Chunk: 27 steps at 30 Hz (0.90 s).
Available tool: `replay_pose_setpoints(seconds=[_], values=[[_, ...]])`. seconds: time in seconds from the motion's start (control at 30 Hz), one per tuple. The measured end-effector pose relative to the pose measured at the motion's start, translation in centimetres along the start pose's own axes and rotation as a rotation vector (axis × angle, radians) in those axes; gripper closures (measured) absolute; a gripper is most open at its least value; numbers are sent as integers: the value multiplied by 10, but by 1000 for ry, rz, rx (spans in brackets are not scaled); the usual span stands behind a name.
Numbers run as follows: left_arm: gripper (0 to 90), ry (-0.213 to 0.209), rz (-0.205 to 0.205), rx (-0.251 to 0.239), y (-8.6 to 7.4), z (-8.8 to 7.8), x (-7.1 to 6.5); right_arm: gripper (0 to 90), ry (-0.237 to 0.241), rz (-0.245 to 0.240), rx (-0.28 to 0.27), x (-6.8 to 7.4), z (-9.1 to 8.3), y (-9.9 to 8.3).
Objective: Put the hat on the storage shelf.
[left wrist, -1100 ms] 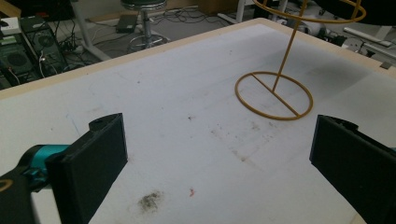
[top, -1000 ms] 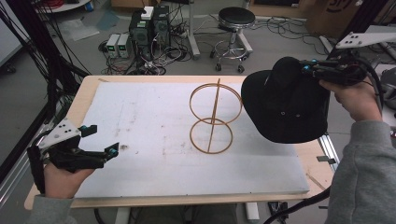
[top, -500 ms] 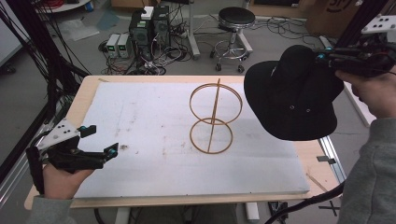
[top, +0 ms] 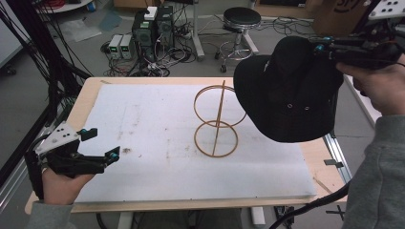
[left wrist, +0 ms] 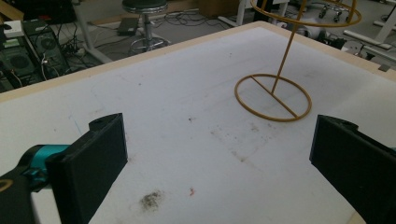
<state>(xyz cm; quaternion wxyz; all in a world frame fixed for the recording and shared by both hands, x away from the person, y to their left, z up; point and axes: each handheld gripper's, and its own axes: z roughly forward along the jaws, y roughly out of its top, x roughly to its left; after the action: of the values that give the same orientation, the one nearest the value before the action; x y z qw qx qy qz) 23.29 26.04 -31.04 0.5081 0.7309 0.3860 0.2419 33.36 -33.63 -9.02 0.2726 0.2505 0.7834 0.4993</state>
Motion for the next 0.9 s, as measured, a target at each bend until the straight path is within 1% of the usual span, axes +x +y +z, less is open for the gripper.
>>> replay_pose_setpoints(seconds=[0.07,0.2,0.27,0.33,0.5,0.53,0.63,0.9], values=[[45,2,0,-4,0,-1,0,897,13,-6,-2,3,4,4],[45,4,1,-7,0,-4,0,898,54,-4,-21,8,15,12],[45,7,-1,-6,0,-5,0,897,76,-12,-31,11,21,16],[44,9,-1,-5,-1,-6,0,897,99,-14,-32,15,29,19],[45,16,-2,-5,-3,-9,-1,897,147,-28,-27,25,53,24],[45,18,-3,-5,-3,-10,-2,897,157,-38,-29,26,58,25],[45,20,-1,1,-5,-11,-3,897,180,-45,-18,32,73,26],[44,32,-4,3,-8,-16,-3,897,248,-53,5,44,112,26]])
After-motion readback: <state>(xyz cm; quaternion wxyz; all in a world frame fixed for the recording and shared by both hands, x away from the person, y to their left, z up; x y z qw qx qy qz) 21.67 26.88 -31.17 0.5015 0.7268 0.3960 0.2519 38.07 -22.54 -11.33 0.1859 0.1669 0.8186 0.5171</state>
